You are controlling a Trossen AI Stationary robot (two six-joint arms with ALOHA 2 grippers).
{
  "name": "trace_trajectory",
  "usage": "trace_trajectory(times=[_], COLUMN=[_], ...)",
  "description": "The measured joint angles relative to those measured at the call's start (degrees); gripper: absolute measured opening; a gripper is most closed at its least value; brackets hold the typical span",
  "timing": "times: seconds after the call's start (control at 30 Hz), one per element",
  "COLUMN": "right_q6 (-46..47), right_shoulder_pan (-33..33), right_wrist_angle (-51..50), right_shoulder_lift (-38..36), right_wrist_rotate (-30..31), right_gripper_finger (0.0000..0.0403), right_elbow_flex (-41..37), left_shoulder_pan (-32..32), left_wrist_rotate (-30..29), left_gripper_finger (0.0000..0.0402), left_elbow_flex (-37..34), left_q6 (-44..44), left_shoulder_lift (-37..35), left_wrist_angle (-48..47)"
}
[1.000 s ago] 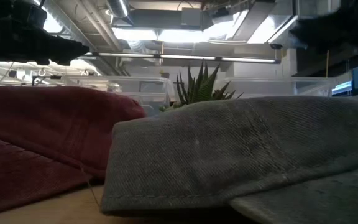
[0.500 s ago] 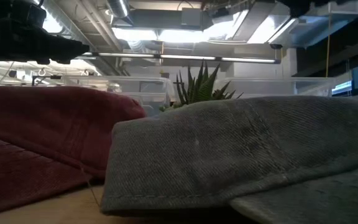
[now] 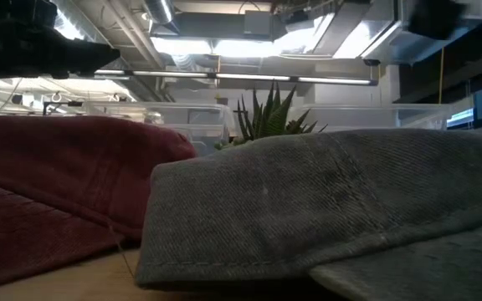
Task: Pick & Place hat
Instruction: Put the right red cap into the right transparent bin
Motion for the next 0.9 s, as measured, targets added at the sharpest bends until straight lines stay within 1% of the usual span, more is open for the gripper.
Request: trace_trajectory(times=[0.07,0.17,0.23,0.3,0.37,0.47,0.57,0.67,0.8,0.9], right_q6=[7.69,19.83,27.32,31.02,31.93,32.00,31.67,31.92,34.39,35.95], right_shoulder_pan=[3.80,9.43,12.93,15.33,16.49,17.68,18.08,17.97,18.19,18.57], right_wrist_angle=[-3.18,-8.92,-13.35,-17.23,-20.02,-22.40,-22.79,-21.68,-20.53,-19.63], right_shoulder_lift=[1.53,4.38,6.46,8.50,10.46,12.95,14.87,16.81,20.34,21.87], right_wrist_rotate=[1.10,4.90,6.26,6.38,6.50,8.62,11.28,11.97,11.09,6.55], right_gripper_finger=[0.0239,0.0239,0.0239,0.0239,0.0239,0.0239,0.0239,0.0239,0.0239,0.0239], right_elbow_flex=[0.00,0.00,0.00,0.00,0.00,0.00,0.00,0.00,-0.44,-3.71], left_shoulder_pan=[0.00,0.00,0.00,0.00,0.00,0.00,0.00,0.00,0.00,0.00], left_wrist_rotate=[-0.01,-0.02,-0.03,-0.04,-0.04,-0.04,-0.05,-0.09,-0.36,-0.33], left_gripper_finger=[0.0164,0.0164,0.0164,0.0164,0.0164,0.0164,0.0164,0.0164,0.0164,0.0164], left_elbow_flex=[0.01,0.00,0.00,0.00,0.00,0.00,0.00,0.00,0.00,0.00], left_q6=[1.33,1.92,1.91,1.88,1.92,2.63,2.63,2.71,1.96,-2.92], left_shoulder_lift=[0.00,0.00,0.00,0.00,0.00,0.00,0.02,0.02,0.02,0.02], left_wrist_angle=[-0.01,-0.03,-0.03,-0.03,0.03,0.57,0.58,0.60,0.97,0.98])
